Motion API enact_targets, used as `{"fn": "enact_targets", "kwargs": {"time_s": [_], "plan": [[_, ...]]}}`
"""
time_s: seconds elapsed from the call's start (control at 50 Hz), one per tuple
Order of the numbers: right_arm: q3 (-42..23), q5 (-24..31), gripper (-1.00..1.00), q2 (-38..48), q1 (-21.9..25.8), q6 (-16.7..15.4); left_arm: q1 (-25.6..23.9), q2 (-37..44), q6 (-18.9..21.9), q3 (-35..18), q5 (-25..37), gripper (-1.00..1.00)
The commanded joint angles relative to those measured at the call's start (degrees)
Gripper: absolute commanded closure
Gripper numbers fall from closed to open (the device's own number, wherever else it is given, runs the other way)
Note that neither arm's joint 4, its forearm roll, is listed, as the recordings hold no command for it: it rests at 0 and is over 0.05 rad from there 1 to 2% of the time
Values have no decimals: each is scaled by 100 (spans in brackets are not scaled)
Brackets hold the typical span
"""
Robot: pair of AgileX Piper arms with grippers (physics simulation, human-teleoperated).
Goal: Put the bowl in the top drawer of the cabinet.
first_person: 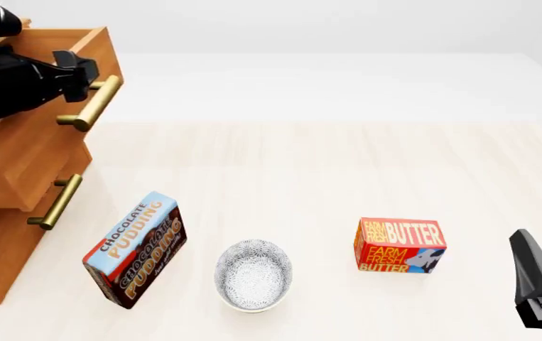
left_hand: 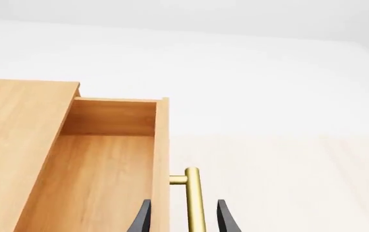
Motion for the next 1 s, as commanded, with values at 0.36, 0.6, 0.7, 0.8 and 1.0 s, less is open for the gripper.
{"fn": "enact_targets", "kwargs": {"time_s": [0.36, 0.6, 0.7, 0.8, 1.0], "plan": [[0, 0, -100, 0, -1, 2, -665, 212, 151, 428, 96, -100], [0, 0, -100, 0, -1, 1, -862, 142, 197, 468, 132, -100], [0, 0, -100, 1, -1, -1, -934, 136, 226, 455, 136, -100], [0, 0, -100, 1, -1, 0, -1013, 196, 230, 424, 120, -100], [0, 0, -100, 0, -2, 0, -1155, 189, 291, 432, 98, -100]]}}
